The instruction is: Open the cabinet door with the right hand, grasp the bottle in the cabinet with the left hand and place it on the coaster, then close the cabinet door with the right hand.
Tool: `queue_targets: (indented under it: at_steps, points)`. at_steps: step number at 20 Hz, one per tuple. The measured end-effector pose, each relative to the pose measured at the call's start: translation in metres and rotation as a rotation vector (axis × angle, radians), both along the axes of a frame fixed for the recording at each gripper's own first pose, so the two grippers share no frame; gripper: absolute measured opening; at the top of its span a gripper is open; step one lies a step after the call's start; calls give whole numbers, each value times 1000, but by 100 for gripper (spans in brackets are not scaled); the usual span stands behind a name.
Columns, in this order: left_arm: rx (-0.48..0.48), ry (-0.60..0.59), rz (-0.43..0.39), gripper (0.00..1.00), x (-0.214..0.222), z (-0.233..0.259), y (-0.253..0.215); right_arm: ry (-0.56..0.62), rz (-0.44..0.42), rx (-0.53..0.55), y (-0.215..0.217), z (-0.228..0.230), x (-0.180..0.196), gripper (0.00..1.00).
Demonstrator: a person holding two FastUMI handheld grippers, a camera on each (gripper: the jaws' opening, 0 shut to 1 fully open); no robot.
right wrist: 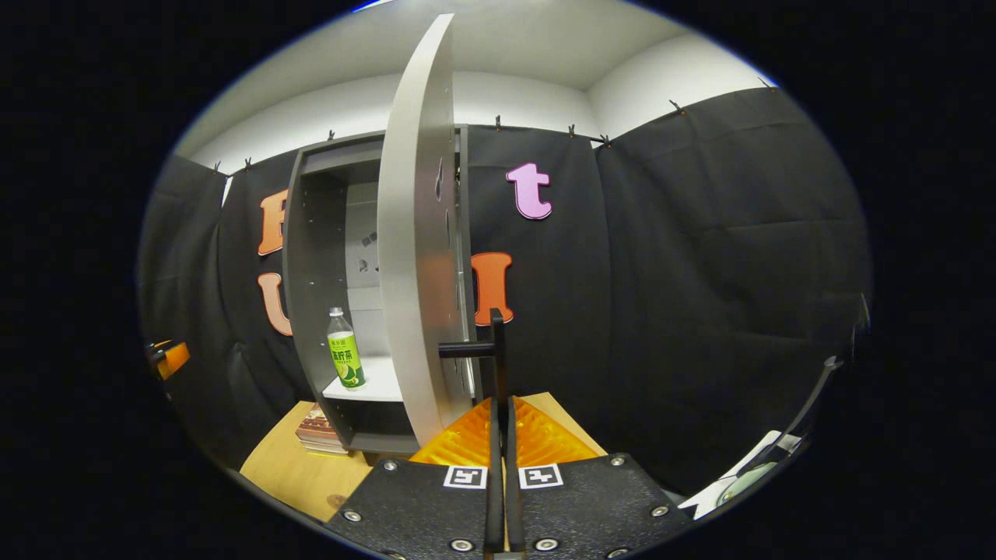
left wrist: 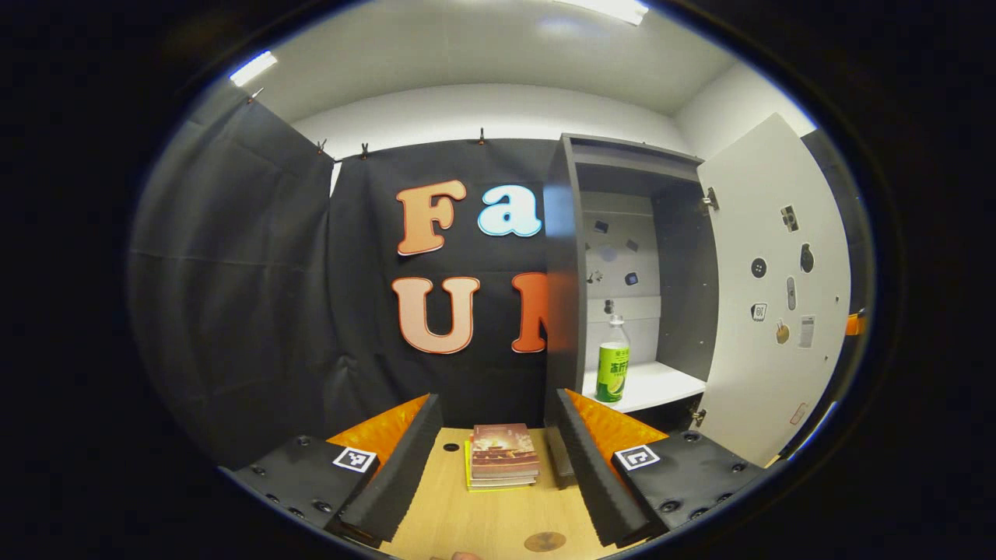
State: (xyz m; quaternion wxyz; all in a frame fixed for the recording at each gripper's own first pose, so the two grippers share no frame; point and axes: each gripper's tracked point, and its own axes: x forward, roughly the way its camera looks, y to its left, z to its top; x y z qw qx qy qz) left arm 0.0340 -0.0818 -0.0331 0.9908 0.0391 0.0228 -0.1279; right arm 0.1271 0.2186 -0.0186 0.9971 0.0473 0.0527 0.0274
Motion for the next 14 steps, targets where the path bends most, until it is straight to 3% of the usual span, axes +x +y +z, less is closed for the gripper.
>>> queue_targets:
  at_steps: [3, 6, 9, 10, 14]
  points:
    - [-2, 2, -18, 98, -1, -3, -26, -5, 29, 4, 0, 0, 0, 1]
    - [-17, 14, -40, 97, 2, -9, -52, -7, 33, -4, -5, -1, -1, 8]
    - [-28, 24, -75, 98, 7, -14, -87, -11, 63, 4, -4, -1, -3, 7]
    - [-31, 27, -89, 93, 11, -17, -100, -12, 41, -5, -11, -1, -4, 9]
    - [-60, 65, -152, 98, 31, -35, -158, -15, -27, 16, -26, -4, -6, 10]
